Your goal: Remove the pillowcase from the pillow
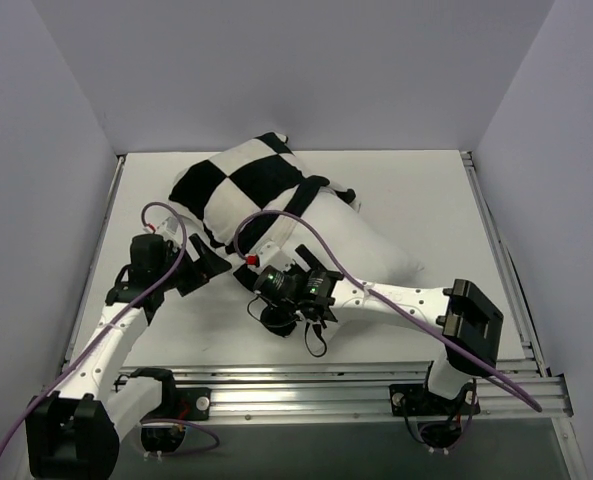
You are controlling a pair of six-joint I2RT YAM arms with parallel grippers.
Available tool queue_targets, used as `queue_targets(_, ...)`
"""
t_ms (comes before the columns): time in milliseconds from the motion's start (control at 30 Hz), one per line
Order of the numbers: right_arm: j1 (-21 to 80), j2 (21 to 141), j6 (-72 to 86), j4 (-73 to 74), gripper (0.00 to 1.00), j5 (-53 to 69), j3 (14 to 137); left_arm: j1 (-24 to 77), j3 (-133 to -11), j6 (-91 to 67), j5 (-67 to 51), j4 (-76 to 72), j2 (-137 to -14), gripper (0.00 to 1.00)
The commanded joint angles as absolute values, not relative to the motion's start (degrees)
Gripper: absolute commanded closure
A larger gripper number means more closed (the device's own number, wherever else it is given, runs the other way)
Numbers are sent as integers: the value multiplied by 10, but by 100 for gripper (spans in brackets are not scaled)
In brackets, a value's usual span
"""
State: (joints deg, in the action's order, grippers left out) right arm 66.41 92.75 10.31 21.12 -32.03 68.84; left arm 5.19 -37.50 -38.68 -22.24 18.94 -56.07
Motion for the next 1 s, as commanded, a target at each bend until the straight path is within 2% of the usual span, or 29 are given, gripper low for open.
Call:
queue_targets(0, 650, 968, 103, 209, 7, -330, 665, 74, -352, -425, -228, 108, -578, 8)
queue_targets(33, 649, 969, 103, 205, 19, -326, 662, 90, -342, -439, -225, 95, -584, 9)
queue_targets(100, 642, 963, 101, 200, 34, -315, 659, 112, -339, -450, -206, 59, -605, 11)
queue_targets(133, 640, 960, 99, 194, 58, -303, 658, 134, -343, -455, -198, 51, -613, 11)
queue_targets(200, 636, 946, 98, 192, 82, -294, 657, 153, -348, -460, -172, 26, -635, 13)
queue_targets(233, 635, 940, 98, 190, 98, -288, 656, 164, -351, -464, -166, 17, -642, 14)
queue_targets(433, 622, 890, 95, 185, 100, -265, 646, 178, -372, -471, -152, -28, -707, 23)
queue_targets(633, 602, 839, 97, 161, 100, -217, 628, 191, -384, -475, -141, -50, -756, 43)
queue_targets(667, 597, 827, 98, 158, 100, -212, 628, 191, -383, -478, -137, -57, -762, 57)
queue_targets(767, 591, 806, 98, 153, 100, -197, 622, 191, -381, -487, -126, -79, -769, 81)
queue_targets(800, 589, 801, 98, 156, 100, -198, 621, 191, -383, -489, -121, -82, -768, 97)
queue_targets(967, 558, 723, 125, 187, 100, -215, 607, 163, -414, -481, -55, -32, -733, 98)
